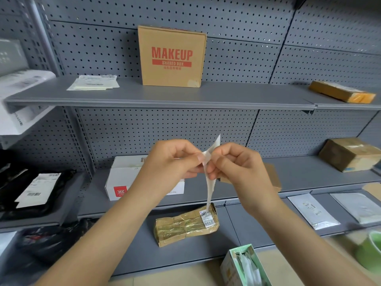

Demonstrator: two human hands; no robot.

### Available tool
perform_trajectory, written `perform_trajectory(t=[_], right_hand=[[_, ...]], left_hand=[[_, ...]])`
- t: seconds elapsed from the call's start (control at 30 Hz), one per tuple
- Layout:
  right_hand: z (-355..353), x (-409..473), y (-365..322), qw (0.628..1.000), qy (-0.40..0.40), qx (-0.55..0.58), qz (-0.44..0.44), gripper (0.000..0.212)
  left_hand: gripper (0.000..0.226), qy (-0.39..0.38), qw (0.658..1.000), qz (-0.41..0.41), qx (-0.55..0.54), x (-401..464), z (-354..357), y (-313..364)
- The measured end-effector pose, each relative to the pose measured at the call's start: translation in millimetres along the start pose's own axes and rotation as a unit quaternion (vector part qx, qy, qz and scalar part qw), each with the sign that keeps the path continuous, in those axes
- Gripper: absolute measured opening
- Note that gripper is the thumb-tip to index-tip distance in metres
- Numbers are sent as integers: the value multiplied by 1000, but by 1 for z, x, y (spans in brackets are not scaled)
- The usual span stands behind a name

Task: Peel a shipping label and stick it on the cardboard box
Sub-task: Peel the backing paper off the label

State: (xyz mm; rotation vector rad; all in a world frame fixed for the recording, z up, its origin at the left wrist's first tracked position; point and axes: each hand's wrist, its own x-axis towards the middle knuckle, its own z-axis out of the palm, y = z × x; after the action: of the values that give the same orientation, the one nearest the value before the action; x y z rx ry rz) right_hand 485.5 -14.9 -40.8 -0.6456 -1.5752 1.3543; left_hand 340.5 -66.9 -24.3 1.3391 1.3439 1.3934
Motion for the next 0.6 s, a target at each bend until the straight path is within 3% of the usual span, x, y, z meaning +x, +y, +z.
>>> perform_trajectory(t=[0.13,0.3,0.6], right_hand=[[-3,2,14,996,40,68,41,22],[-9,4,28,982,93,151,69,28],[-24,0,45,958,154,221,95,21]], left_hand=[[15,57,993,-56,-87,5,3,-12],[16,100,970,-101,-198,11,6,-27],[13,155,935,-127,-292,12,1,-51]])
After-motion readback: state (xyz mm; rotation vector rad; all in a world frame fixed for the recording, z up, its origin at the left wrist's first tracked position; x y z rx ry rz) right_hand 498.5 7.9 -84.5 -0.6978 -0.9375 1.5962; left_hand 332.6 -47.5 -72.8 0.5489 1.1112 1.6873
